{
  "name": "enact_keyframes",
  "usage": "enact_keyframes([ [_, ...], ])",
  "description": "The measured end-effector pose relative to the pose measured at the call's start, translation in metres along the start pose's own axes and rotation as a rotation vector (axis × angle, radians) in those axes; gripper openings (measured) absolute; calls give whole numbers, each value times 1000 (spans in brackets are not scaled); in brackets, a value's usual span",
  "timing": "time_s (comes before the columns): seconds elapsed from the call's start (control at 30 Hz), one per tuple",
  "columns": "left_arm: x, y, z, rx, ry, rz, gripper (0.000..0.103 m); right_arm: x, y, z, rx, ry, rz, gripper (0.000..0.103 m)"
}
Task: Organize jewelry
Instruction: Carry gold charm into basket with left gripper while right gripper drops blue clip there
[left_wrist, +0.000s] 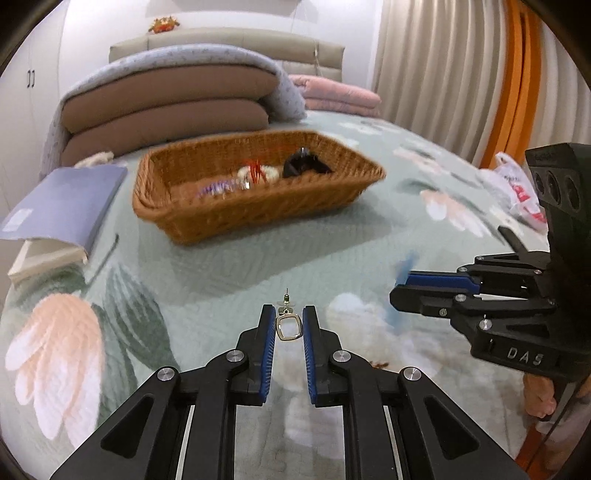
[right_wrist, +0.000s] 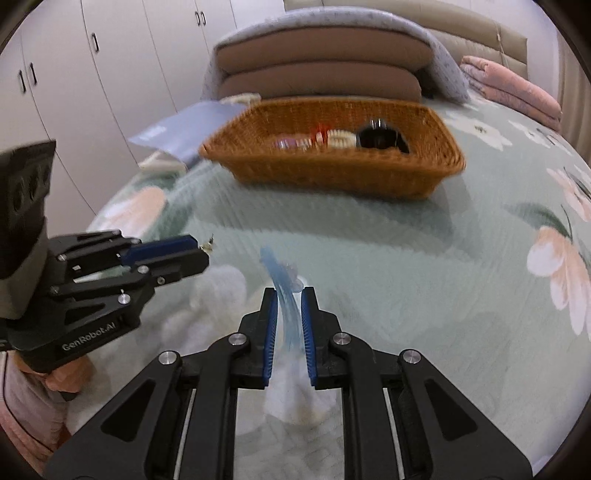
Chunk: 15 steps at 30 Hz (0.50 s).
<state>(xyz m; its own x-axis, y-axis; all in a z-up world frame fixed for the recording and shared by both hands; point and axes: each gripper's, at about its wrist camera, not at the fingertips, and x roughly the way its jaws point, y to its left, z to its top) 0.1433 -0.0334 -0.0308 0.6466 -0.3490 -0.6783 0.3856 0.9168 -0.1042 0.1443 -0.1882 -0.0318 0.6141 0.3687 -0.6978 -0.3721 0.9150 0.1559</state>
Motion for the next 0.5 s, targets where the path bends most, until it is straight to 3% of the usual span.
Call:
enact_keyframes([
  [0.27, -24, 8, 54, -1, -115, 17, 15, -21, -10, 57, -6, -92, -42, 12],
  [0.4, -16, 24, 83, -40, -153, 25, 15, -16, -16, 93, -18, -143, -96, 12],
  [0.5, 2, 41, 99, -85, -151, 19, 15, -8, -22, 114, -38, -142, -89, 12],
])
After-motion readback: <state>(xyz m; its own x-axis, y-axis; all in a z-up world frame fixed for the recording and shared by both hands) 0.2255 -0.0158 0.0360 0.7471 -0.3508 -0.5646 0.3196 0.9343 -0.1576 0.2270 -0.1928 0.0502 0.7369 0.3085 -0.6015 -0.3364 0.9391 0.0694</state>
